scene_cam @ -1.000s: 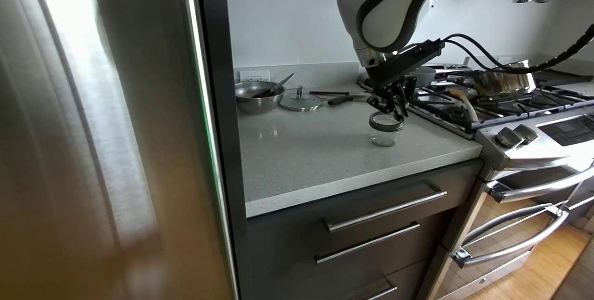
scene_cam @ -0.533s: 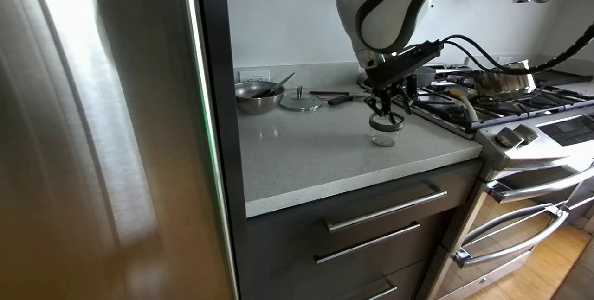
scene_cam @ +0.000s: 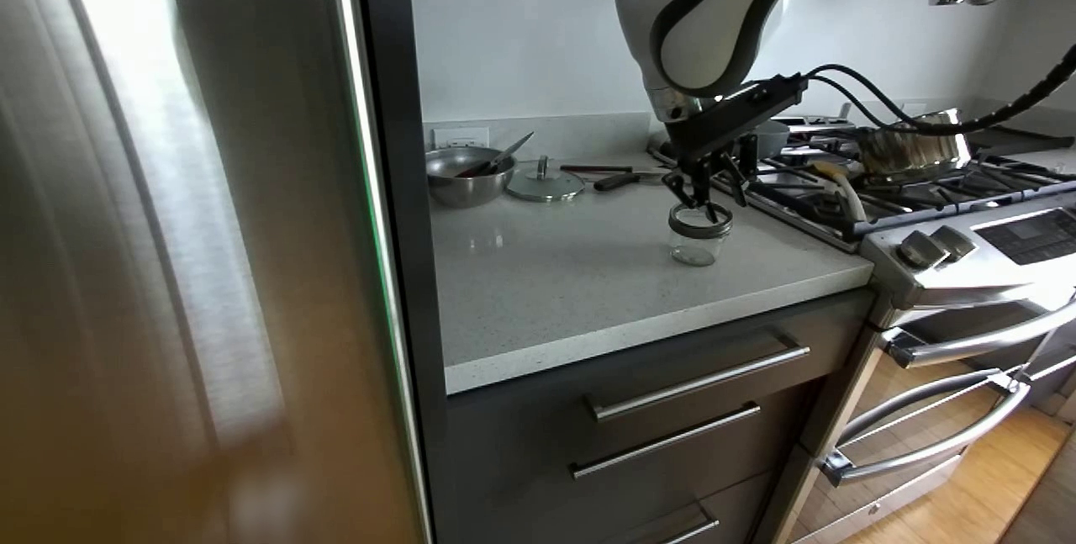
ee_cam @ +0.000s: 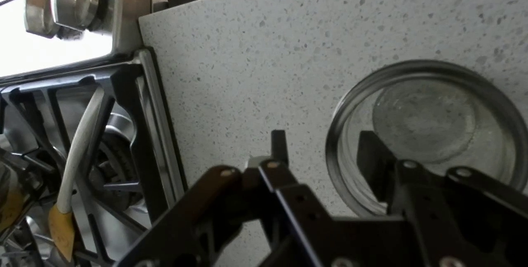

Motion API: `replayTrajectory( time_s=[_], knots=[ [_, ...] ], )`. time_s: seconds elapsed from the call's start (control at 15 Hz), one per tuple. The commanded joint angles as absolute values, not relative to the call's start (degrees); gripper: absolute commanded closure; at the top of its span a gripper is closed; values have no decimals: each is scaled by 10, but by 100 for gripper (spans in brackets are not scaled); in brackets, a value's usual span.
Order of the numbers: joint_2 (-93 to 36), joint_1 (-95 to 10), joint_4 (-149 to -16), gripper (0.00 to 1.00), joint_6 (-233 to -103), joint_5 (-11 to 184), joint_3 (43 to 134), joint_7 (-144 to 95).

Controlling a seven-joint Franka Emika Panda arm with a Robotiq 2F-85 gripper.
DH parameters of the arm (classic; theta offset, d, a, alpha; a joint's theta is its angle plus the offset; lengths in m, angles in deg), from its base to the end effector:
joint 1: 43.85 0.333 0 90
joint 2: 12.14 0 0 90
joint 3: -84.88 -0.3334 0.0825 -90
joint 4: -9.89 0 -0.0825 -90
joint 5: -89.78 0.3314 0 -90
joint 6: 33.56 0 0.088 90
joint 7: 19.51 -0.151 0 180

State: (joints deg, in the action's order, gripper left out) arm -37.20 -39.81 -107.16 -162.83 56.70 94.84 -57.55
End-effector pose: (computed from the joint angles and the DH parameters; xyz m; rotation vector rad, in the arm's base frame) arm 0.5396 -0.0881 0.2344 2.5839 -0.4378 -0.1101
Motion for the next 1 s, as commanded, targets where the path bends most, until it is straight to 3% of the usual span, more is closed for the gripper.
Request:
replayTrajectory(
  time_s=[0.0, 0.93],
  knots=[
    [-358, -397, -1095, 48, -1654, 555, 959, -585],
    [-328, -396, -1133, 52, -1694, 548, 974, -596]
  ],
)
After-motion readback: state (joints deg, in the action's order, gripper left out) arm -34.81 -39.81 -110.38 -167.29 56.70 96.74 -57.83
